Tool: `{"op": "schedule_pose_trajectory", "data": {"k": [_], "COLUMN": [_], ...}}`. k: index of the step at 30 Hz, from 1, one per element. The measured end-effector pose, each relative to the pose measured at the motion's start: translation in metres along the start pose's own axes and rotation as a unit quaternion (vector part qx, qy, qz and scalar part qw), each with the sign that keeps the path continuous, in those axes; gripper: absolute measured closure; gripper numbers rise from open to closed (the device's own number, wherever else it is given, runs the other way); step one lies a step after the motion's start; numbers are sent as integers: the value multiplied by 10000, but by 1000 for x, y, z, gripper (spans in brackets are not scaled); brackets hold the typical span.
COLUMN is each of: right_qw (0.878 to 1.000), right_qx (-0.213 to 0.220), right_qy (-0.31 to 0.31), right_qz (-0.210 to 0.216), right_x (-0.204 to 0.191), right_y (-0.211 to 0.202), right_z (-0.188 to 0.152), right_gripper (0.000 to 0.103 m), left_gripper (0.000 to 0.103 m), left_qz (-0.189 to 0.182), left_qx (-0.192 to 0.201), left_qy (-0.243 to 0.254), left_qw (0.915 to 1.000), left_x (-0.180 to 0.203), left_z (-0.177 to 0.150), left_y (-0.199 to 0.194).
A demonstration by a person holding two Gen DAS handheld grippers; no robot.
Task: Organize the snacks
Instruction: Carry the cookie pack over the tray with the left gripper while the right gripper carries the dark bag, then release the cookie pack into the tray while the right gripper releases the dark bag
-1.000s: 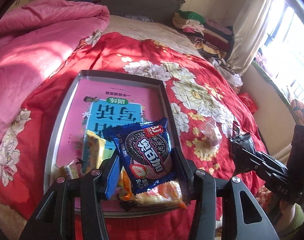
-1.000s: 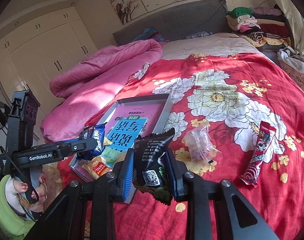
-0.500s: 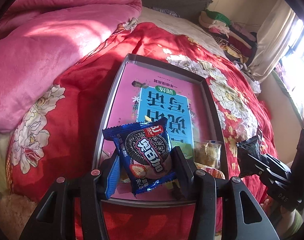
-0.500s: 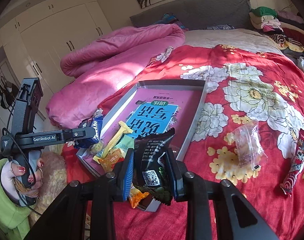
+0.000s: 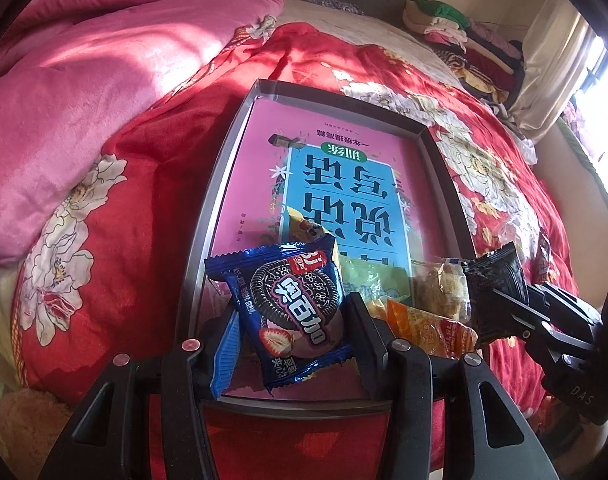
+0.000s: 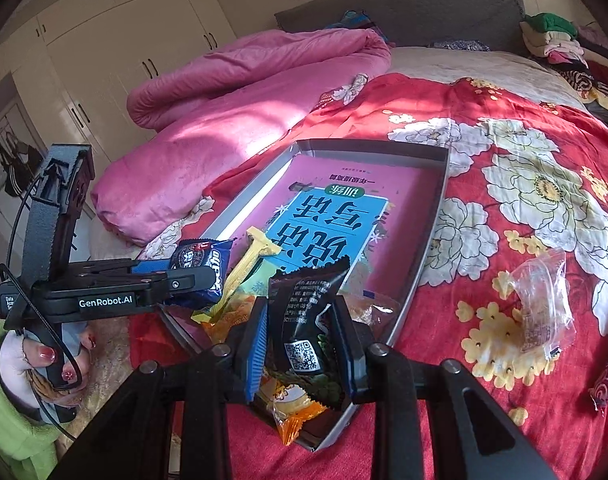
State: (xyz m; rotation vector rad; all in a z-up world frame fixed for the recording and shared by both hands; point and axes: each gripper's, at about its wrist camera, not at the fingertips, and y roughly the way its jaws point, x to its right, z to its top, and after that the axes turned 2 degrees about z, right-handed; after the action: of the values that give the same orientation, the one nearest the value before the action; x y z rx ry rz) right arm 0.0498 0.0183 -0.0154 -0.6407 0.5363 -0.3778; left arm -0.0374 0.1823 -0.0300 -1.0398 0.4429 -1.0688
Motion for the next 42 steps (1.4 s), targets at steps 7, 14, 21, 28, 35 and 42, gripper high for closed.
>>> {"op": "schedule_pose_trajectory", "data": {"k": [7, 14, 21, 28, 35, 42], "right_qw": [10000, 9997, 9998, 9990, 9973, 9928], "right_qx": [-44, -258, -67, 171, 409, 775], "right_qy": [-36, 28, 174, 366, 516, 575], "right_qz": [37, 23, -70, -181, -318, -715], "right_x": [-5, -4, 7, 21, 34, 50], "right_y": [10, 21, 4, -17, -41, -75], "right_z": [8, 3, 0, 1, -1, -2], "right_gripper": [72, 71, 61, 58, 57, 49], "left_gripper": [52, 52, 52, 52, 51, 50], "left_qz": [-21, -54, -221, -257, -108, -292], "left_qx": [7, 13, 157, 338, 228, 560], "left_qy": [47, 15, -49, 46, 45, -6], "left_qw": [10000, 10000, 9996, 9991, 9997, 9980], "left_x": [3, 2, 2, 9, 8, 11], "left_z": [1, 1, 2, 4, 4, 6], "left_y": [2, 2, -5, -13, -7, -24]}}
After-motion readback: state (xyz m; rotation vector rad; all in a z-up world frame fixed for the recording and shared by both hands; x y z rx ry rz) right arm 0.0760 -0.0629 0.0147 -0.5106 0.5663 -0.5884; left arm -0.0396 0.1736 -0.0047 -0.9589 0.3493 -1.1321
